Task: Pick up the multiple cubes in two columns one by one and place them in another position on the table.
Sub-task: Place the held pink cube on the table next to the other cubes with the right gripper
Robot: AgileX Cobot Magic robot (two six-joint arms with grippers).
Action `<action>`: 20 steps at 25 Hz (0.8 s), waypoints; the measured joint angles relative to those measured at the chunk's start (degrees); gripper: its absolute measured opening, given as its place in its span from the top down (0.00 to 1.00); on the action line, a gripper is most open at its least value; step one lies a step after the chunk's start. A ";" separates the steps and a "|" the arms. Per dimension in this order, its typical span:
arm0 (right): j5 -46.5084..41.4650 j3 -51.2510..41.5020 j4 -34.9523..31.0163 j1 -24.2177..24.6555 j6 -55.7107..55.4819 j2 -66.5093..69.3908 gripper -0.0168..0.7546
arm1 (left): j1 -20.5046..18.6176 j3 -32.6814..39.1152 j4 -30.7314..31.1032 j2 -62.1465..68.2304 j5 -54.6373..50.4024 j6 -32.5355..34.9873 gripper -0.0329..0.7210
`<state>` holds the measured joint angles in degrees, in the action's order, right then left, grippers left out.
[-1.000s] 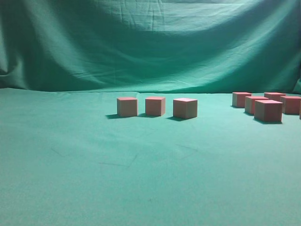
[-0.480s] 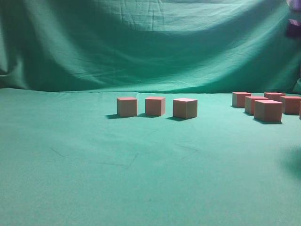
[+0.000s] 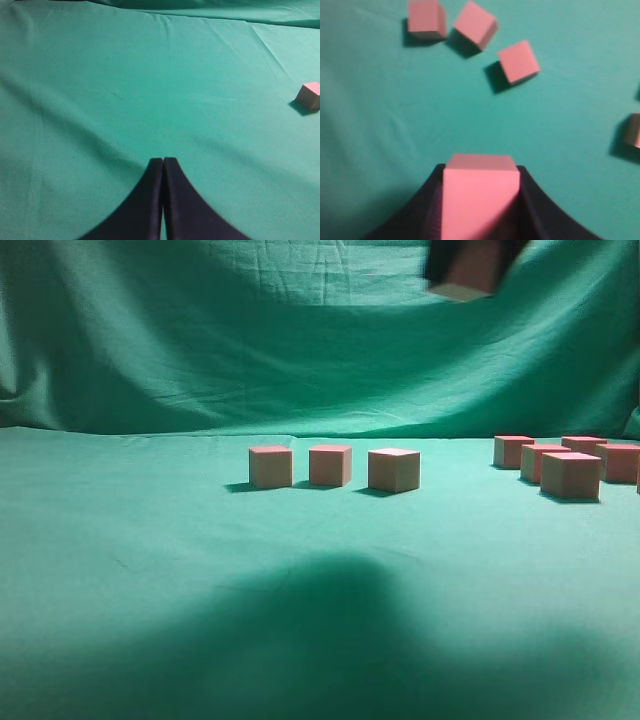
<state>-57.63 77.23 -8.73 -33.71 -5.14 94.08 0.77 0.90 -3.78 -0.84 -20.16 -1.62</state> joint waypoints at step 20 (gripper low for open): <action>-6.50 33.38 3.01 -11.45 -21.32 35.27 0.65 | 0.00 0.00 0.00 0.00 0.00 0.00 0.96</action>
<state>-64.13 110.61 -5.72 -45.16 -26.46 129.36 0.77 0.90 -3.78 -0.84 -20.16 -1.62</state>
